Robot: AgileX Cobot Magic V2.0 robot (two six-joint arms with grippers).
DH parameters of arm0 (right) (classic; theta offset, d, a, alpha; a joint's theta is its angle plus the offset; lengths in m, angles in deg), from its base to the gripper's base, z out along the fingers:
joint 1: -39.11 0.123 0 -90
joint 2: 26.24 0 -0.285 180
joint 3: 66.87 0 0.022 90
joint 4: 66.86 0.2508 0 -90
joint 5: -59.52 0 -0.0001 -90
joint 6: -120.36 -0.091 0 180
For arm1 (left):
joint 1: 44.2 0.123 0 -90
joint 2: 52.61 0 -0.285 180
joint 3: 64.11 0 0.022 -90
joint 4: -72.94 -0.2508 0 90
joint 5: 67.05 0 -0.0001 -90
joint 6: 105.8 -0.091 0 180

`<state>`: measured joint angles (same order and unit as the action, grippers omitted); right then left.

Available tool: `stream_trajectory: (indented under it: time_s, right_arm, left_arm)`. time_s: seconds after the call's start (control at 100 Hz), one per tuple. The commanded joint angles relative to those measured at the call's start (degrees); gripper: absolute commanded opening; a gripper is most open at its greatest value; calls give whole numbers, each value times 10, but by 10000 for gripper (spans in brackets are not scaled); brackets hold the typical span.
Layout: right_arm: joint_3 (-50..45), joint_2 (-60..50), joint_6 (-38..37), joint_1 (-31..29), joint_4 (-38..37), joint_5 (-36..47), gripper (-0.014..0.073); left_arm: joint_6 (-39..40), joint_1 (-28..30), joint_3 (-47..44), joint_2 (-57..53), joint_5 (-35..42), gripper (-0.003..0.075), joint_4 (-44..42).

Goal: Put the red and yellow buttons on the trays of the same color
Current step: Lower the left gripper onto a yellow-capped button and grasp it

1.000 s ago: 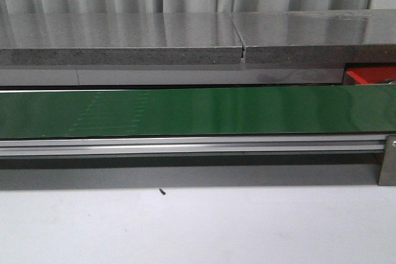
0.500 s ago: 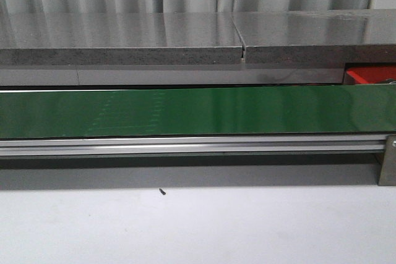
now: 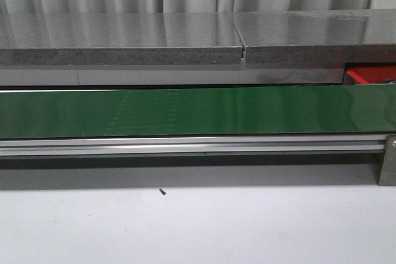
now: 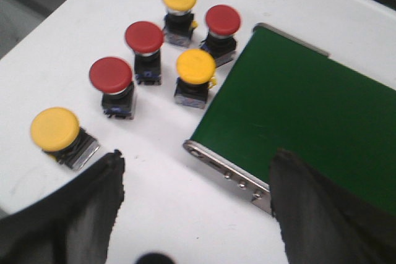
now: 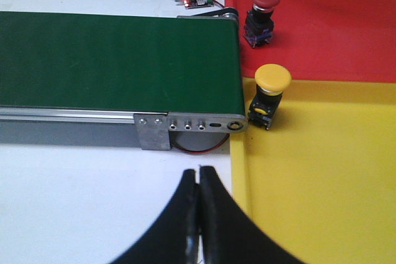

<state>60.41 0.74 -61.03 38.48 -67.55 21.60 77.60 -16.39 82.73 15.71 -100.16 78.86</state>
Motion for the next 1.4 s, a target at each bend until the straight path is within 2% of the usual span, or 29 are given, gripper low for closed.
stream_trajectory:
  time_s: [0.0,0.25,0.42,0.51,0.7,0.94,1.39]
  right_arm:
    - [14,2,0,0,-3,40,-115]
    - [14,2,0,0,-3,40,-115]
    - [14,2,0,0,-3,40,-115]
    - [14,2,0,0,-3,40,-115]
    - [14,2,0,0,-3,40,-115]
    - [14,2,0,0,-3,40,-115]
    - [14,2,0,0,-3,40,-115]
  left_arm:
    - [18,38,34,23,6,494,19]
    - [17,144,116,130,-133,494,21]
    - [-41,169,204,210,-262,494,20]
    - [-43,170,249,259,-312,494,9]
    - [-54,170,307,320,-326,494,6]
    - [-55,169,324,378,-319,494,-6]
    - [-55,169,326,434,-232,494,10]
